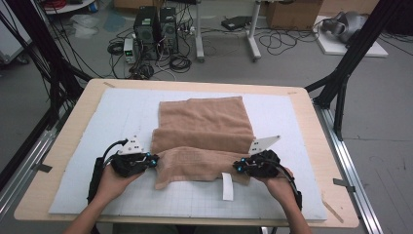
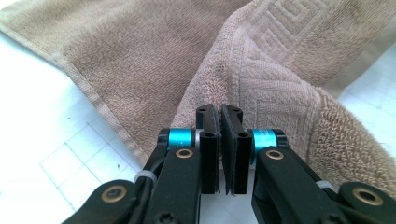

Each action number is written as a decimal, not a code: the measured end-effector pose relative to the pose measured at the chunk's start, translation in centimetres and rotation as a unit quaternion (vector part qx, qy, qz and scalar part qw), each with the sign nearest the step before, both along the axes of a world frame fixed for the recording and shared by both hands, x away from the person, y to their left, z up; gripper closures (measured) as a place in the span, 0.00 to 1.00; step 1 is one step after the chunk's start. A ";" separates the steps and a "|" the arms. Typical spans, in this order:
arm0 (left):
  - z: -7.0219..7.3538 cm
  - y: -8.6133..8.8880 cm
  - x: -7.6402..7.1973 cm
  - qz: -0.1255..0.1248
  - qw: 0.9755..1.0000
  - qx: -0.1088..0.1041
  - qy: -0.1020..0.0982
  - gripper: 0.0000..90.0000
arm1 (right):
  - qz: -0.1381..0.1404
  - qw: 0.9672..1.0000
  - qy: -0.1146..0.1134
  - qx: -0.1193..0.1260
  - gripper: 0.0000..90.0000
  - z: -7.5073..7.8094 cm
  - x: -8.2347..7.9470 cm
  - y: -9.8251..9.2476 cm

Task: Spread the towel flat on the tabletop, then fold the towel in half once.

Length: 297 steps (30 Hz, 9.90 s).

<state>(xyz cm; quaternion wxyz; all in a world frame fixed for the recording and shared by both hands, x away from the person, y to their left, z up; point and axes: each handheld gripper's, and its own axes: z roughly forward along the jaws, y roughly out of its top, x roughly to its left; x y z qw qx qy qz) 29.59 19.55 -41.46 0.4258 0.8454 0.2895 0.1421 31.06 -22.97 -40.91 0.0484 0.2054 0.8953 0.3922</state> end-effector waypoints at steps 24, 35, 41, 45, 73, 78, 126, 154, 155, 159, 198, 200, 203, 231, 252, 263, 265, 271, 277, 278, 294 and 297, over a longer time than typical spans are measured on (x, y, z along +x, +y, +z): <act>6.1 2.7 -9.8 -0.086 0.995 -0.044 -0.038 0.71 | 0.066 0.994 -0.049 0.065 0.77 6.4 -9.0 -0.6; -2.4 -0.7 -2.3 -0.047 0.998 0.029 0.028 0.69 | 0.015 0.998 0.011 -0.055 0.75 -2.5 -2.7 1.2; -2.9 -0.9 -3.3 -0.059 0.998 0.027 0.021 0.95 | 0.029 0.999 0.020 -0.026 0.97 -2.9 -3.3 0.6; -2.3 -0.3 -5.1 -0.067 0.998 0.016 0.013 0.96 | 0.048 0.999 0.017 -0.018 0.97 -2.1 -4.8 0.6; -2.5 1.1 -5.2 -0.054 0.998 0.007 0.008 0.97 | 0.024 0.999 0.019 -0.024 0.97 -2.4 -4.3 -1.3; -0.8 2.3 -8.8 -0.079 0.997 -0.015 -0.004 0.97 | 0.070 0.998 0.002 -0.002 0.95 -0.1 -7.7 -1.4; -0.7 2.2 -5.8 -0.030 0.999 -0.044 0.000 0.69 | 0.035 0.999 0.033 0.013 0.85 -1.9 -5.1 -1.6; 1.8 1.3 -0.6 0.008 0.999 -0.054 -0.004 0.41 | -0.050 0.998 -0.013 0.041 0.36 1.9 0.6 -1.4; 1.8 1.3 -0.4 0.008 0.999 -0.053 -0.002 0.41 | -0.052 0.998 -0.012 0.043 0.36 1.9 0.6 -1.4; 2.3 1.0 1.0 0.013 0.999 -0.046 -0.001 0.41 | -0.061 0.997 -0.016 0.042 0.36 1.9 1.4 -1.6; -3.1 -0.7 15.2 0.127 0.992 0.010 0.026 0.88 | -0.189 0.981 0.036 -0.027 0.88 -2.7 15.0 -2.1; -3.1 -0.7 15.3 0.131 0.991 0.001 0.033 0.94 | -0.178 0.983 0.040 -0.025 0.93 -2.7 15.0 -1.9; -2.7 -0.2 15.2 0.132 0.990 -0.009 0.043 0.96 | -0.170 0.984 0.055 -0.013 0.94 -2.4 14.9 -2.1; 0.8 3.9 -0.6 0.013 0.999 -0.052 -0.004 0.96 | -0.033 0.998 0.046 0.035 0.94 2.1 0.3 -3.1; 0.4 2.3 4.6 0.045 0.998 -0.035 0.025 0.59 | -0.100 0.994 0.045 0.018 0.56 0.4 5.1 -1.7; -2.8 1.2 7.5 0.052 0.996 -0.012 0.072 0.82 | -0.135 0.990 0.043 -0.027 0.75 -2.6 7.4 -1.0; -2.7 1.0 7.3 0.046 0.997 -0.003 0.067 0.91 | -0.133 0.990 0.044 -0.027 0.87 -2.6 7.5 -1.0; -1.4 1.5 6.8 0.052 0.997 -0.021 0.051 0.94 | -0.107 0.993 0.052 -0.016 0.96 -2.0 7.1 -1.1; -0.2 2.2 6.0 0.051 0.997 -0.049 0.038 0.94 | -0.095 0.994 0.041 0.018 0.96 -0.4 6.5 -1.9; 0.0 2.3 5.8 0.051 0.997 -0.052 0.034 0.94 | -0.094 0.994 0.040 0.024 0.96 0.1 6.4 -2.0; 2.7 3.0 1.3 -0.004 0.996 -0.087 -0.004 0.93 | -0.020 0.995 0.027 0.092 0.96 4.0 1.5 -2.0; 2.3 3.0 -0.1 -0.011 0.997 -0.082 -0.006 0.92 | -0.004 0.995 0.023 0.093 0.96 4.0 0.1 -1.7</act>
